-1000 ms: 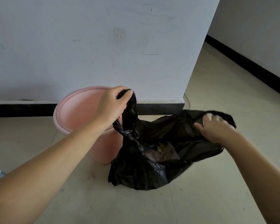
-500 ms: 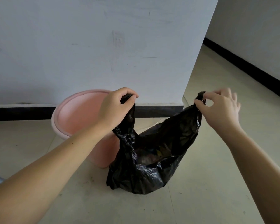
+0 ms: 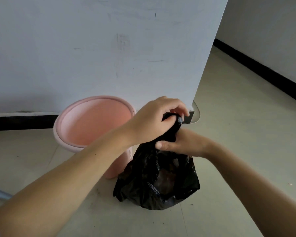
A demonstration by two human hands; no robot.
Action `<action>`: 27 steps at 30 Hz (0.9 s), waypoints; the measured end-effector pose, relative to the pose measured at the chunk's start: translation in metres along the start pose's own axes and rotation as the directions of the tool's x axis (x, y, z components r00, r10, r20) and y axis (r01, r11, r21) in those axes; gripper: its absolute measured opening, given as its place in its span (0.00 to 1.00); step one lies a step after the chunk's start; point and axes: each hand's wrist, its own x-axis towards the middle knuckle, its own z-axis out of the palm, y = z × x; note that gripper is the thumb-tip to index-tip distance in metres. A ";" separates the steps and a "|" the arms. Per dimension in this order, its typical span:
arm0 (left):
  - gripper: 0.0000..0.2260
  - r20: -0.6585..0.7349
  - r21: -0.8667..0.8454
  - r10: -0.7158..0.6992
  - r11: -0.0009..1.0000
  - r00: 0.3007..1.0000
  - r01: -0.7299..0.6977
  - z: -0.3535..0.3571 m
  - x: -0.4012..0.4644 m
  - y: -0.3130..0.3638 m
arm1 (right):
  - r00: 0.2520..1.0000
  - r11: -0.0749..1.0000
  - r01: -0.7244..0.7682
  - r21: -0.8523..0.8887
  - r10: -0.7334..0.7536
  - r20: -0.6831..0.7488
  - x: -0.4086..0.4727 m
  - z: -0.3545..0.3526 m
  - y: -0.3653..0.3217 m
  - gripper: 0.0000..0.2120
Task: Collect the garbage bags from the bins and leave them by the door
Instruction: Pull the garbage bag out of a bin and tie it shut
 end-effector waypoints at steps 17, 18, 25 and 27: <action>0.13 0.194 -0.330 -0.513 0.769 0.836 0.548 0.048 -0.020 -0.070 | 0.925 0.871 -0.317 0.375 0.197 0.325 -0.011 -0.022 0.022 0.19; 0.13 0.220 -0.347 -0.550 0.728 0.805 0.592 0.047 -0.021 -0.072 | 0.925 0.936 -0.302 0.179 0.243 0.291 -0.010 -0.023 0.024 0.17; 0.07 0.461 -0.708 -0.625 0.169 0.630 0.685 0.059 -0.025 -0.076 | 0.915 0.699 -0.367 -0.614 0.151 -0.374 0.001 0.001 0.060 0.11; 0.12 0.431 -0.654 -0.609 0.298 0.666 0.695 0.062 -0.029 -0.082 | 0.947 0.691 -0.275 -0.668 0.075 -0.313 0.002 0.010 0.066 0.17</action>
